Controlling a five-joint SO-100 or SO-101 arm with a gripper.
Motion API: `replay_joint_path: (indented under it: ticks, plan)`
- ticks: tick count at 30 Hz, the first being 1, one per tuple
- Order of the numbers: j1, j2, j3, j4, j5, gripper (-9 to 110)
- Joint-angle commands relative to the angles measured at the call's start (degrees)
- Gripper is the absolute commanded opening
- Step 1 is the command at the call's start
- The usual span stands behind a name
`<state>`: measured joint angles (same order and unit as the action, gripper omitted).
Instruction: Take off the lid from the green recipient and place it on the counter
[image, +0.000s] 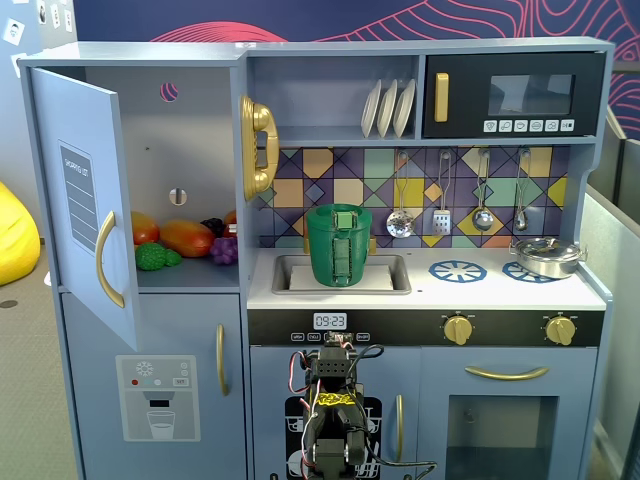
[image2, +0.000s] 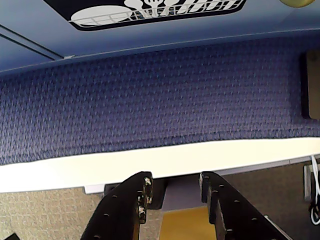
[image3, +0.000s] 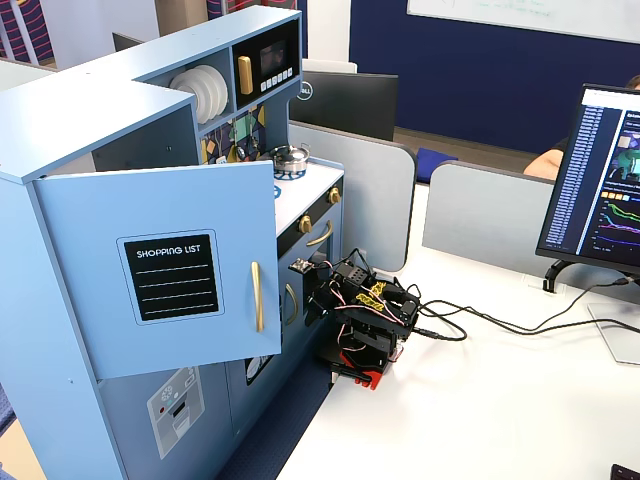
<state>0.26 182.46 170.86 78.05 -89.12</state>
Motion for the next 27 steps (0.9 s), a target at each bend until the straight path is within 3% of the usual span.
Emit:
replay_joint_path:
  ticks: [1,13,17,27]
  plan:
    - [4.8,-0.3,0.9,9.8,0.8,0]
    - [5.4,-0.4,0.5,6.1,0.6,0]
    - [7.1,-1.0,-11.2,-0.4,0.8,3]
    - [8.7,-21.0,-48.4,-40.2,-4.8,30]
